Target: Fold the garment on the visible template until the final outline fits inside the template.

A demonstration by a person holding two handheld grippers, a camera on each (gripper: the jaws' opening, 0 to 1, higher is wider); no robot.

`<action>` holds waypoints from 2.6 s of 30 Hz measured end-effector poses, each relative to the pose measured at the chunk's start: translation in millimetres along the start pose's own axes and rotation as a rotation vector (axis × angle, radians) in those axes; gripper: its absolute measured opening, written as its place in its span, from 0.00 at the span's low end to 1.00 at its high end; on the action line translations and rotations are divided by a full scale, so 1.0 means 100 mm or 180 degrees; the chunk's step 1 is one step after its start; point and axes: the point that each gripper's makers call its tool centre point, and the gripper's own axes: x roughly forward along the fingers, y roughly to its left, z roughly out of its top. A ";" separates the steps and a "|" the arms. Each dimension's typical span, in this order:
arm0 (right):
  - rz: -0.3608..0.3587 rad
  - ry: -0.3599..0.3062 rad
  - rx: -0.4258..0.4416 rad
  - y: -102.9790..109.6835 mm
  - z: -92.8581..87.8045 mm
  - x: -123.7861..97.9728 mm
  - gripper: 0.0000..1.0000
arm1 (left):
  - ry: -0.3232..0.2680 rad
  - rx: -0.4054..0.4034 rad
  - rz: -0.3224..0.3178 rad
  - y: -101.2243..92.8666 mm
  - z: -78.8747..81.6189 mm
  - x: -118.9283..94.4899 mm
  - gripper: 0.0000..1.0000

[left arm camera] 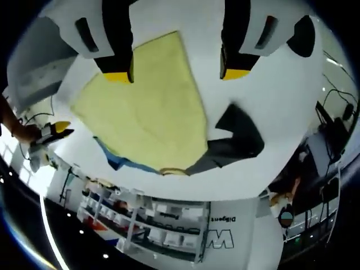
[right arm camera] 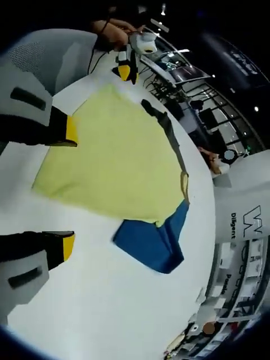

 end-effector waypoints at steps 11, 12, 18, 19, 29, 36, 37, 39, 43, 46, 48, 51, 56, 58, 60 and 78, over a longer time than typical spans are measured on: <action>-0.0046 -0.0213 0.0100 -0.14 0.25 0.05 0.72 | -0.0226 0.0185 0.0052 -0.14 0.12 -0.18 0.97; -0.0048 -0.0222 0.0160 -0.16 0.26 0.06 0.72 | -0.0230 0.0194 0.0051 -0.15 0.12 -0.18 0.99; -0.0117 -0.0259 0.0195 -0.28 0.33 0.11 0.70 | -0.0223 0.0253 0.0025 -0.20 0.09 -0.19 0.99; -0.0123 -0.0282 0.0220 -0.32 0.36 0.12 0.69 | -0.0222 0.0250 0.0021 -0.21 0.08 -0.19 0.99; -0.0392 -0.0426 0.0298 -0.67 0.52 0.23 0.61 | -0.0192 0.0281 -0.0040 -0.27 0.03 -0.19 0.99; -0.0492 -0.0404 0.0260 -0.81 0.55 0.38 0.58 | -0.0274 0.0341 -0.0021 -0.28 0.09 -0.19 0.99; -0.0505 -0.0395 0.0261 -0.82 0.55 0.40 0.58 | -0.0327 0.0398 0.0007 -0.28 0.12 -0.19 0.99; -0.0538 -0.0365 0.0239 -0.86 0.54 0.45 0.57 | -0.0316 0.0418 0.0021 -0.28 0.12 -0.19 0.99; -0.0581 -0.0304 0.0177 -0.92 0.51 0.58 0.52 | -0.0329 0.0442 0.0069 -0.28 0.12 -0.20 0.99; -0.0572 -0.0253 0.0163 -0.94 0.49 0.67 0.50 | -0.0284 0.0536 0.0103 -0.28 0.09 -0.20 0.99; -0.0571 -0.0227 0.0114 -0.94 0.48 0.71 0.48 | -0.0284 0.0570 0.0134 -0.28 0.09 -0.21 0.99; -0.0611 -0.0185 -0.0003 -0.96 0.46 0.74 0.44 | -0.0275 0.0597 0.0173 -0.27 0.08 -0.22 0.99; -0.0665 -0.0115 -0.0168 -0.96 0.40 0.79 0.37 | -0.0280 0.0580 0.0186 -0.27 0.08 -0.22 0.98; -0.0709 -0.0124 -0.0300 -0.97 0.41 0.79 0.35 | -0.0275 0.0580 0.0193 -0.26 0.07 -0.22 0.98; -0.0697 -0.0097 -0.0313 -0.94 0.39 0.81 0.34 | -0.0260 0.0566 0.0204 -0.26 0.06 -0.22 0.98; -0.0809 -0.0075 -0.0467 -1.04 0.46 0.84 0.00 | -0.0205 0.0632 0.0241 -0.22 0.04 -0.24 0.96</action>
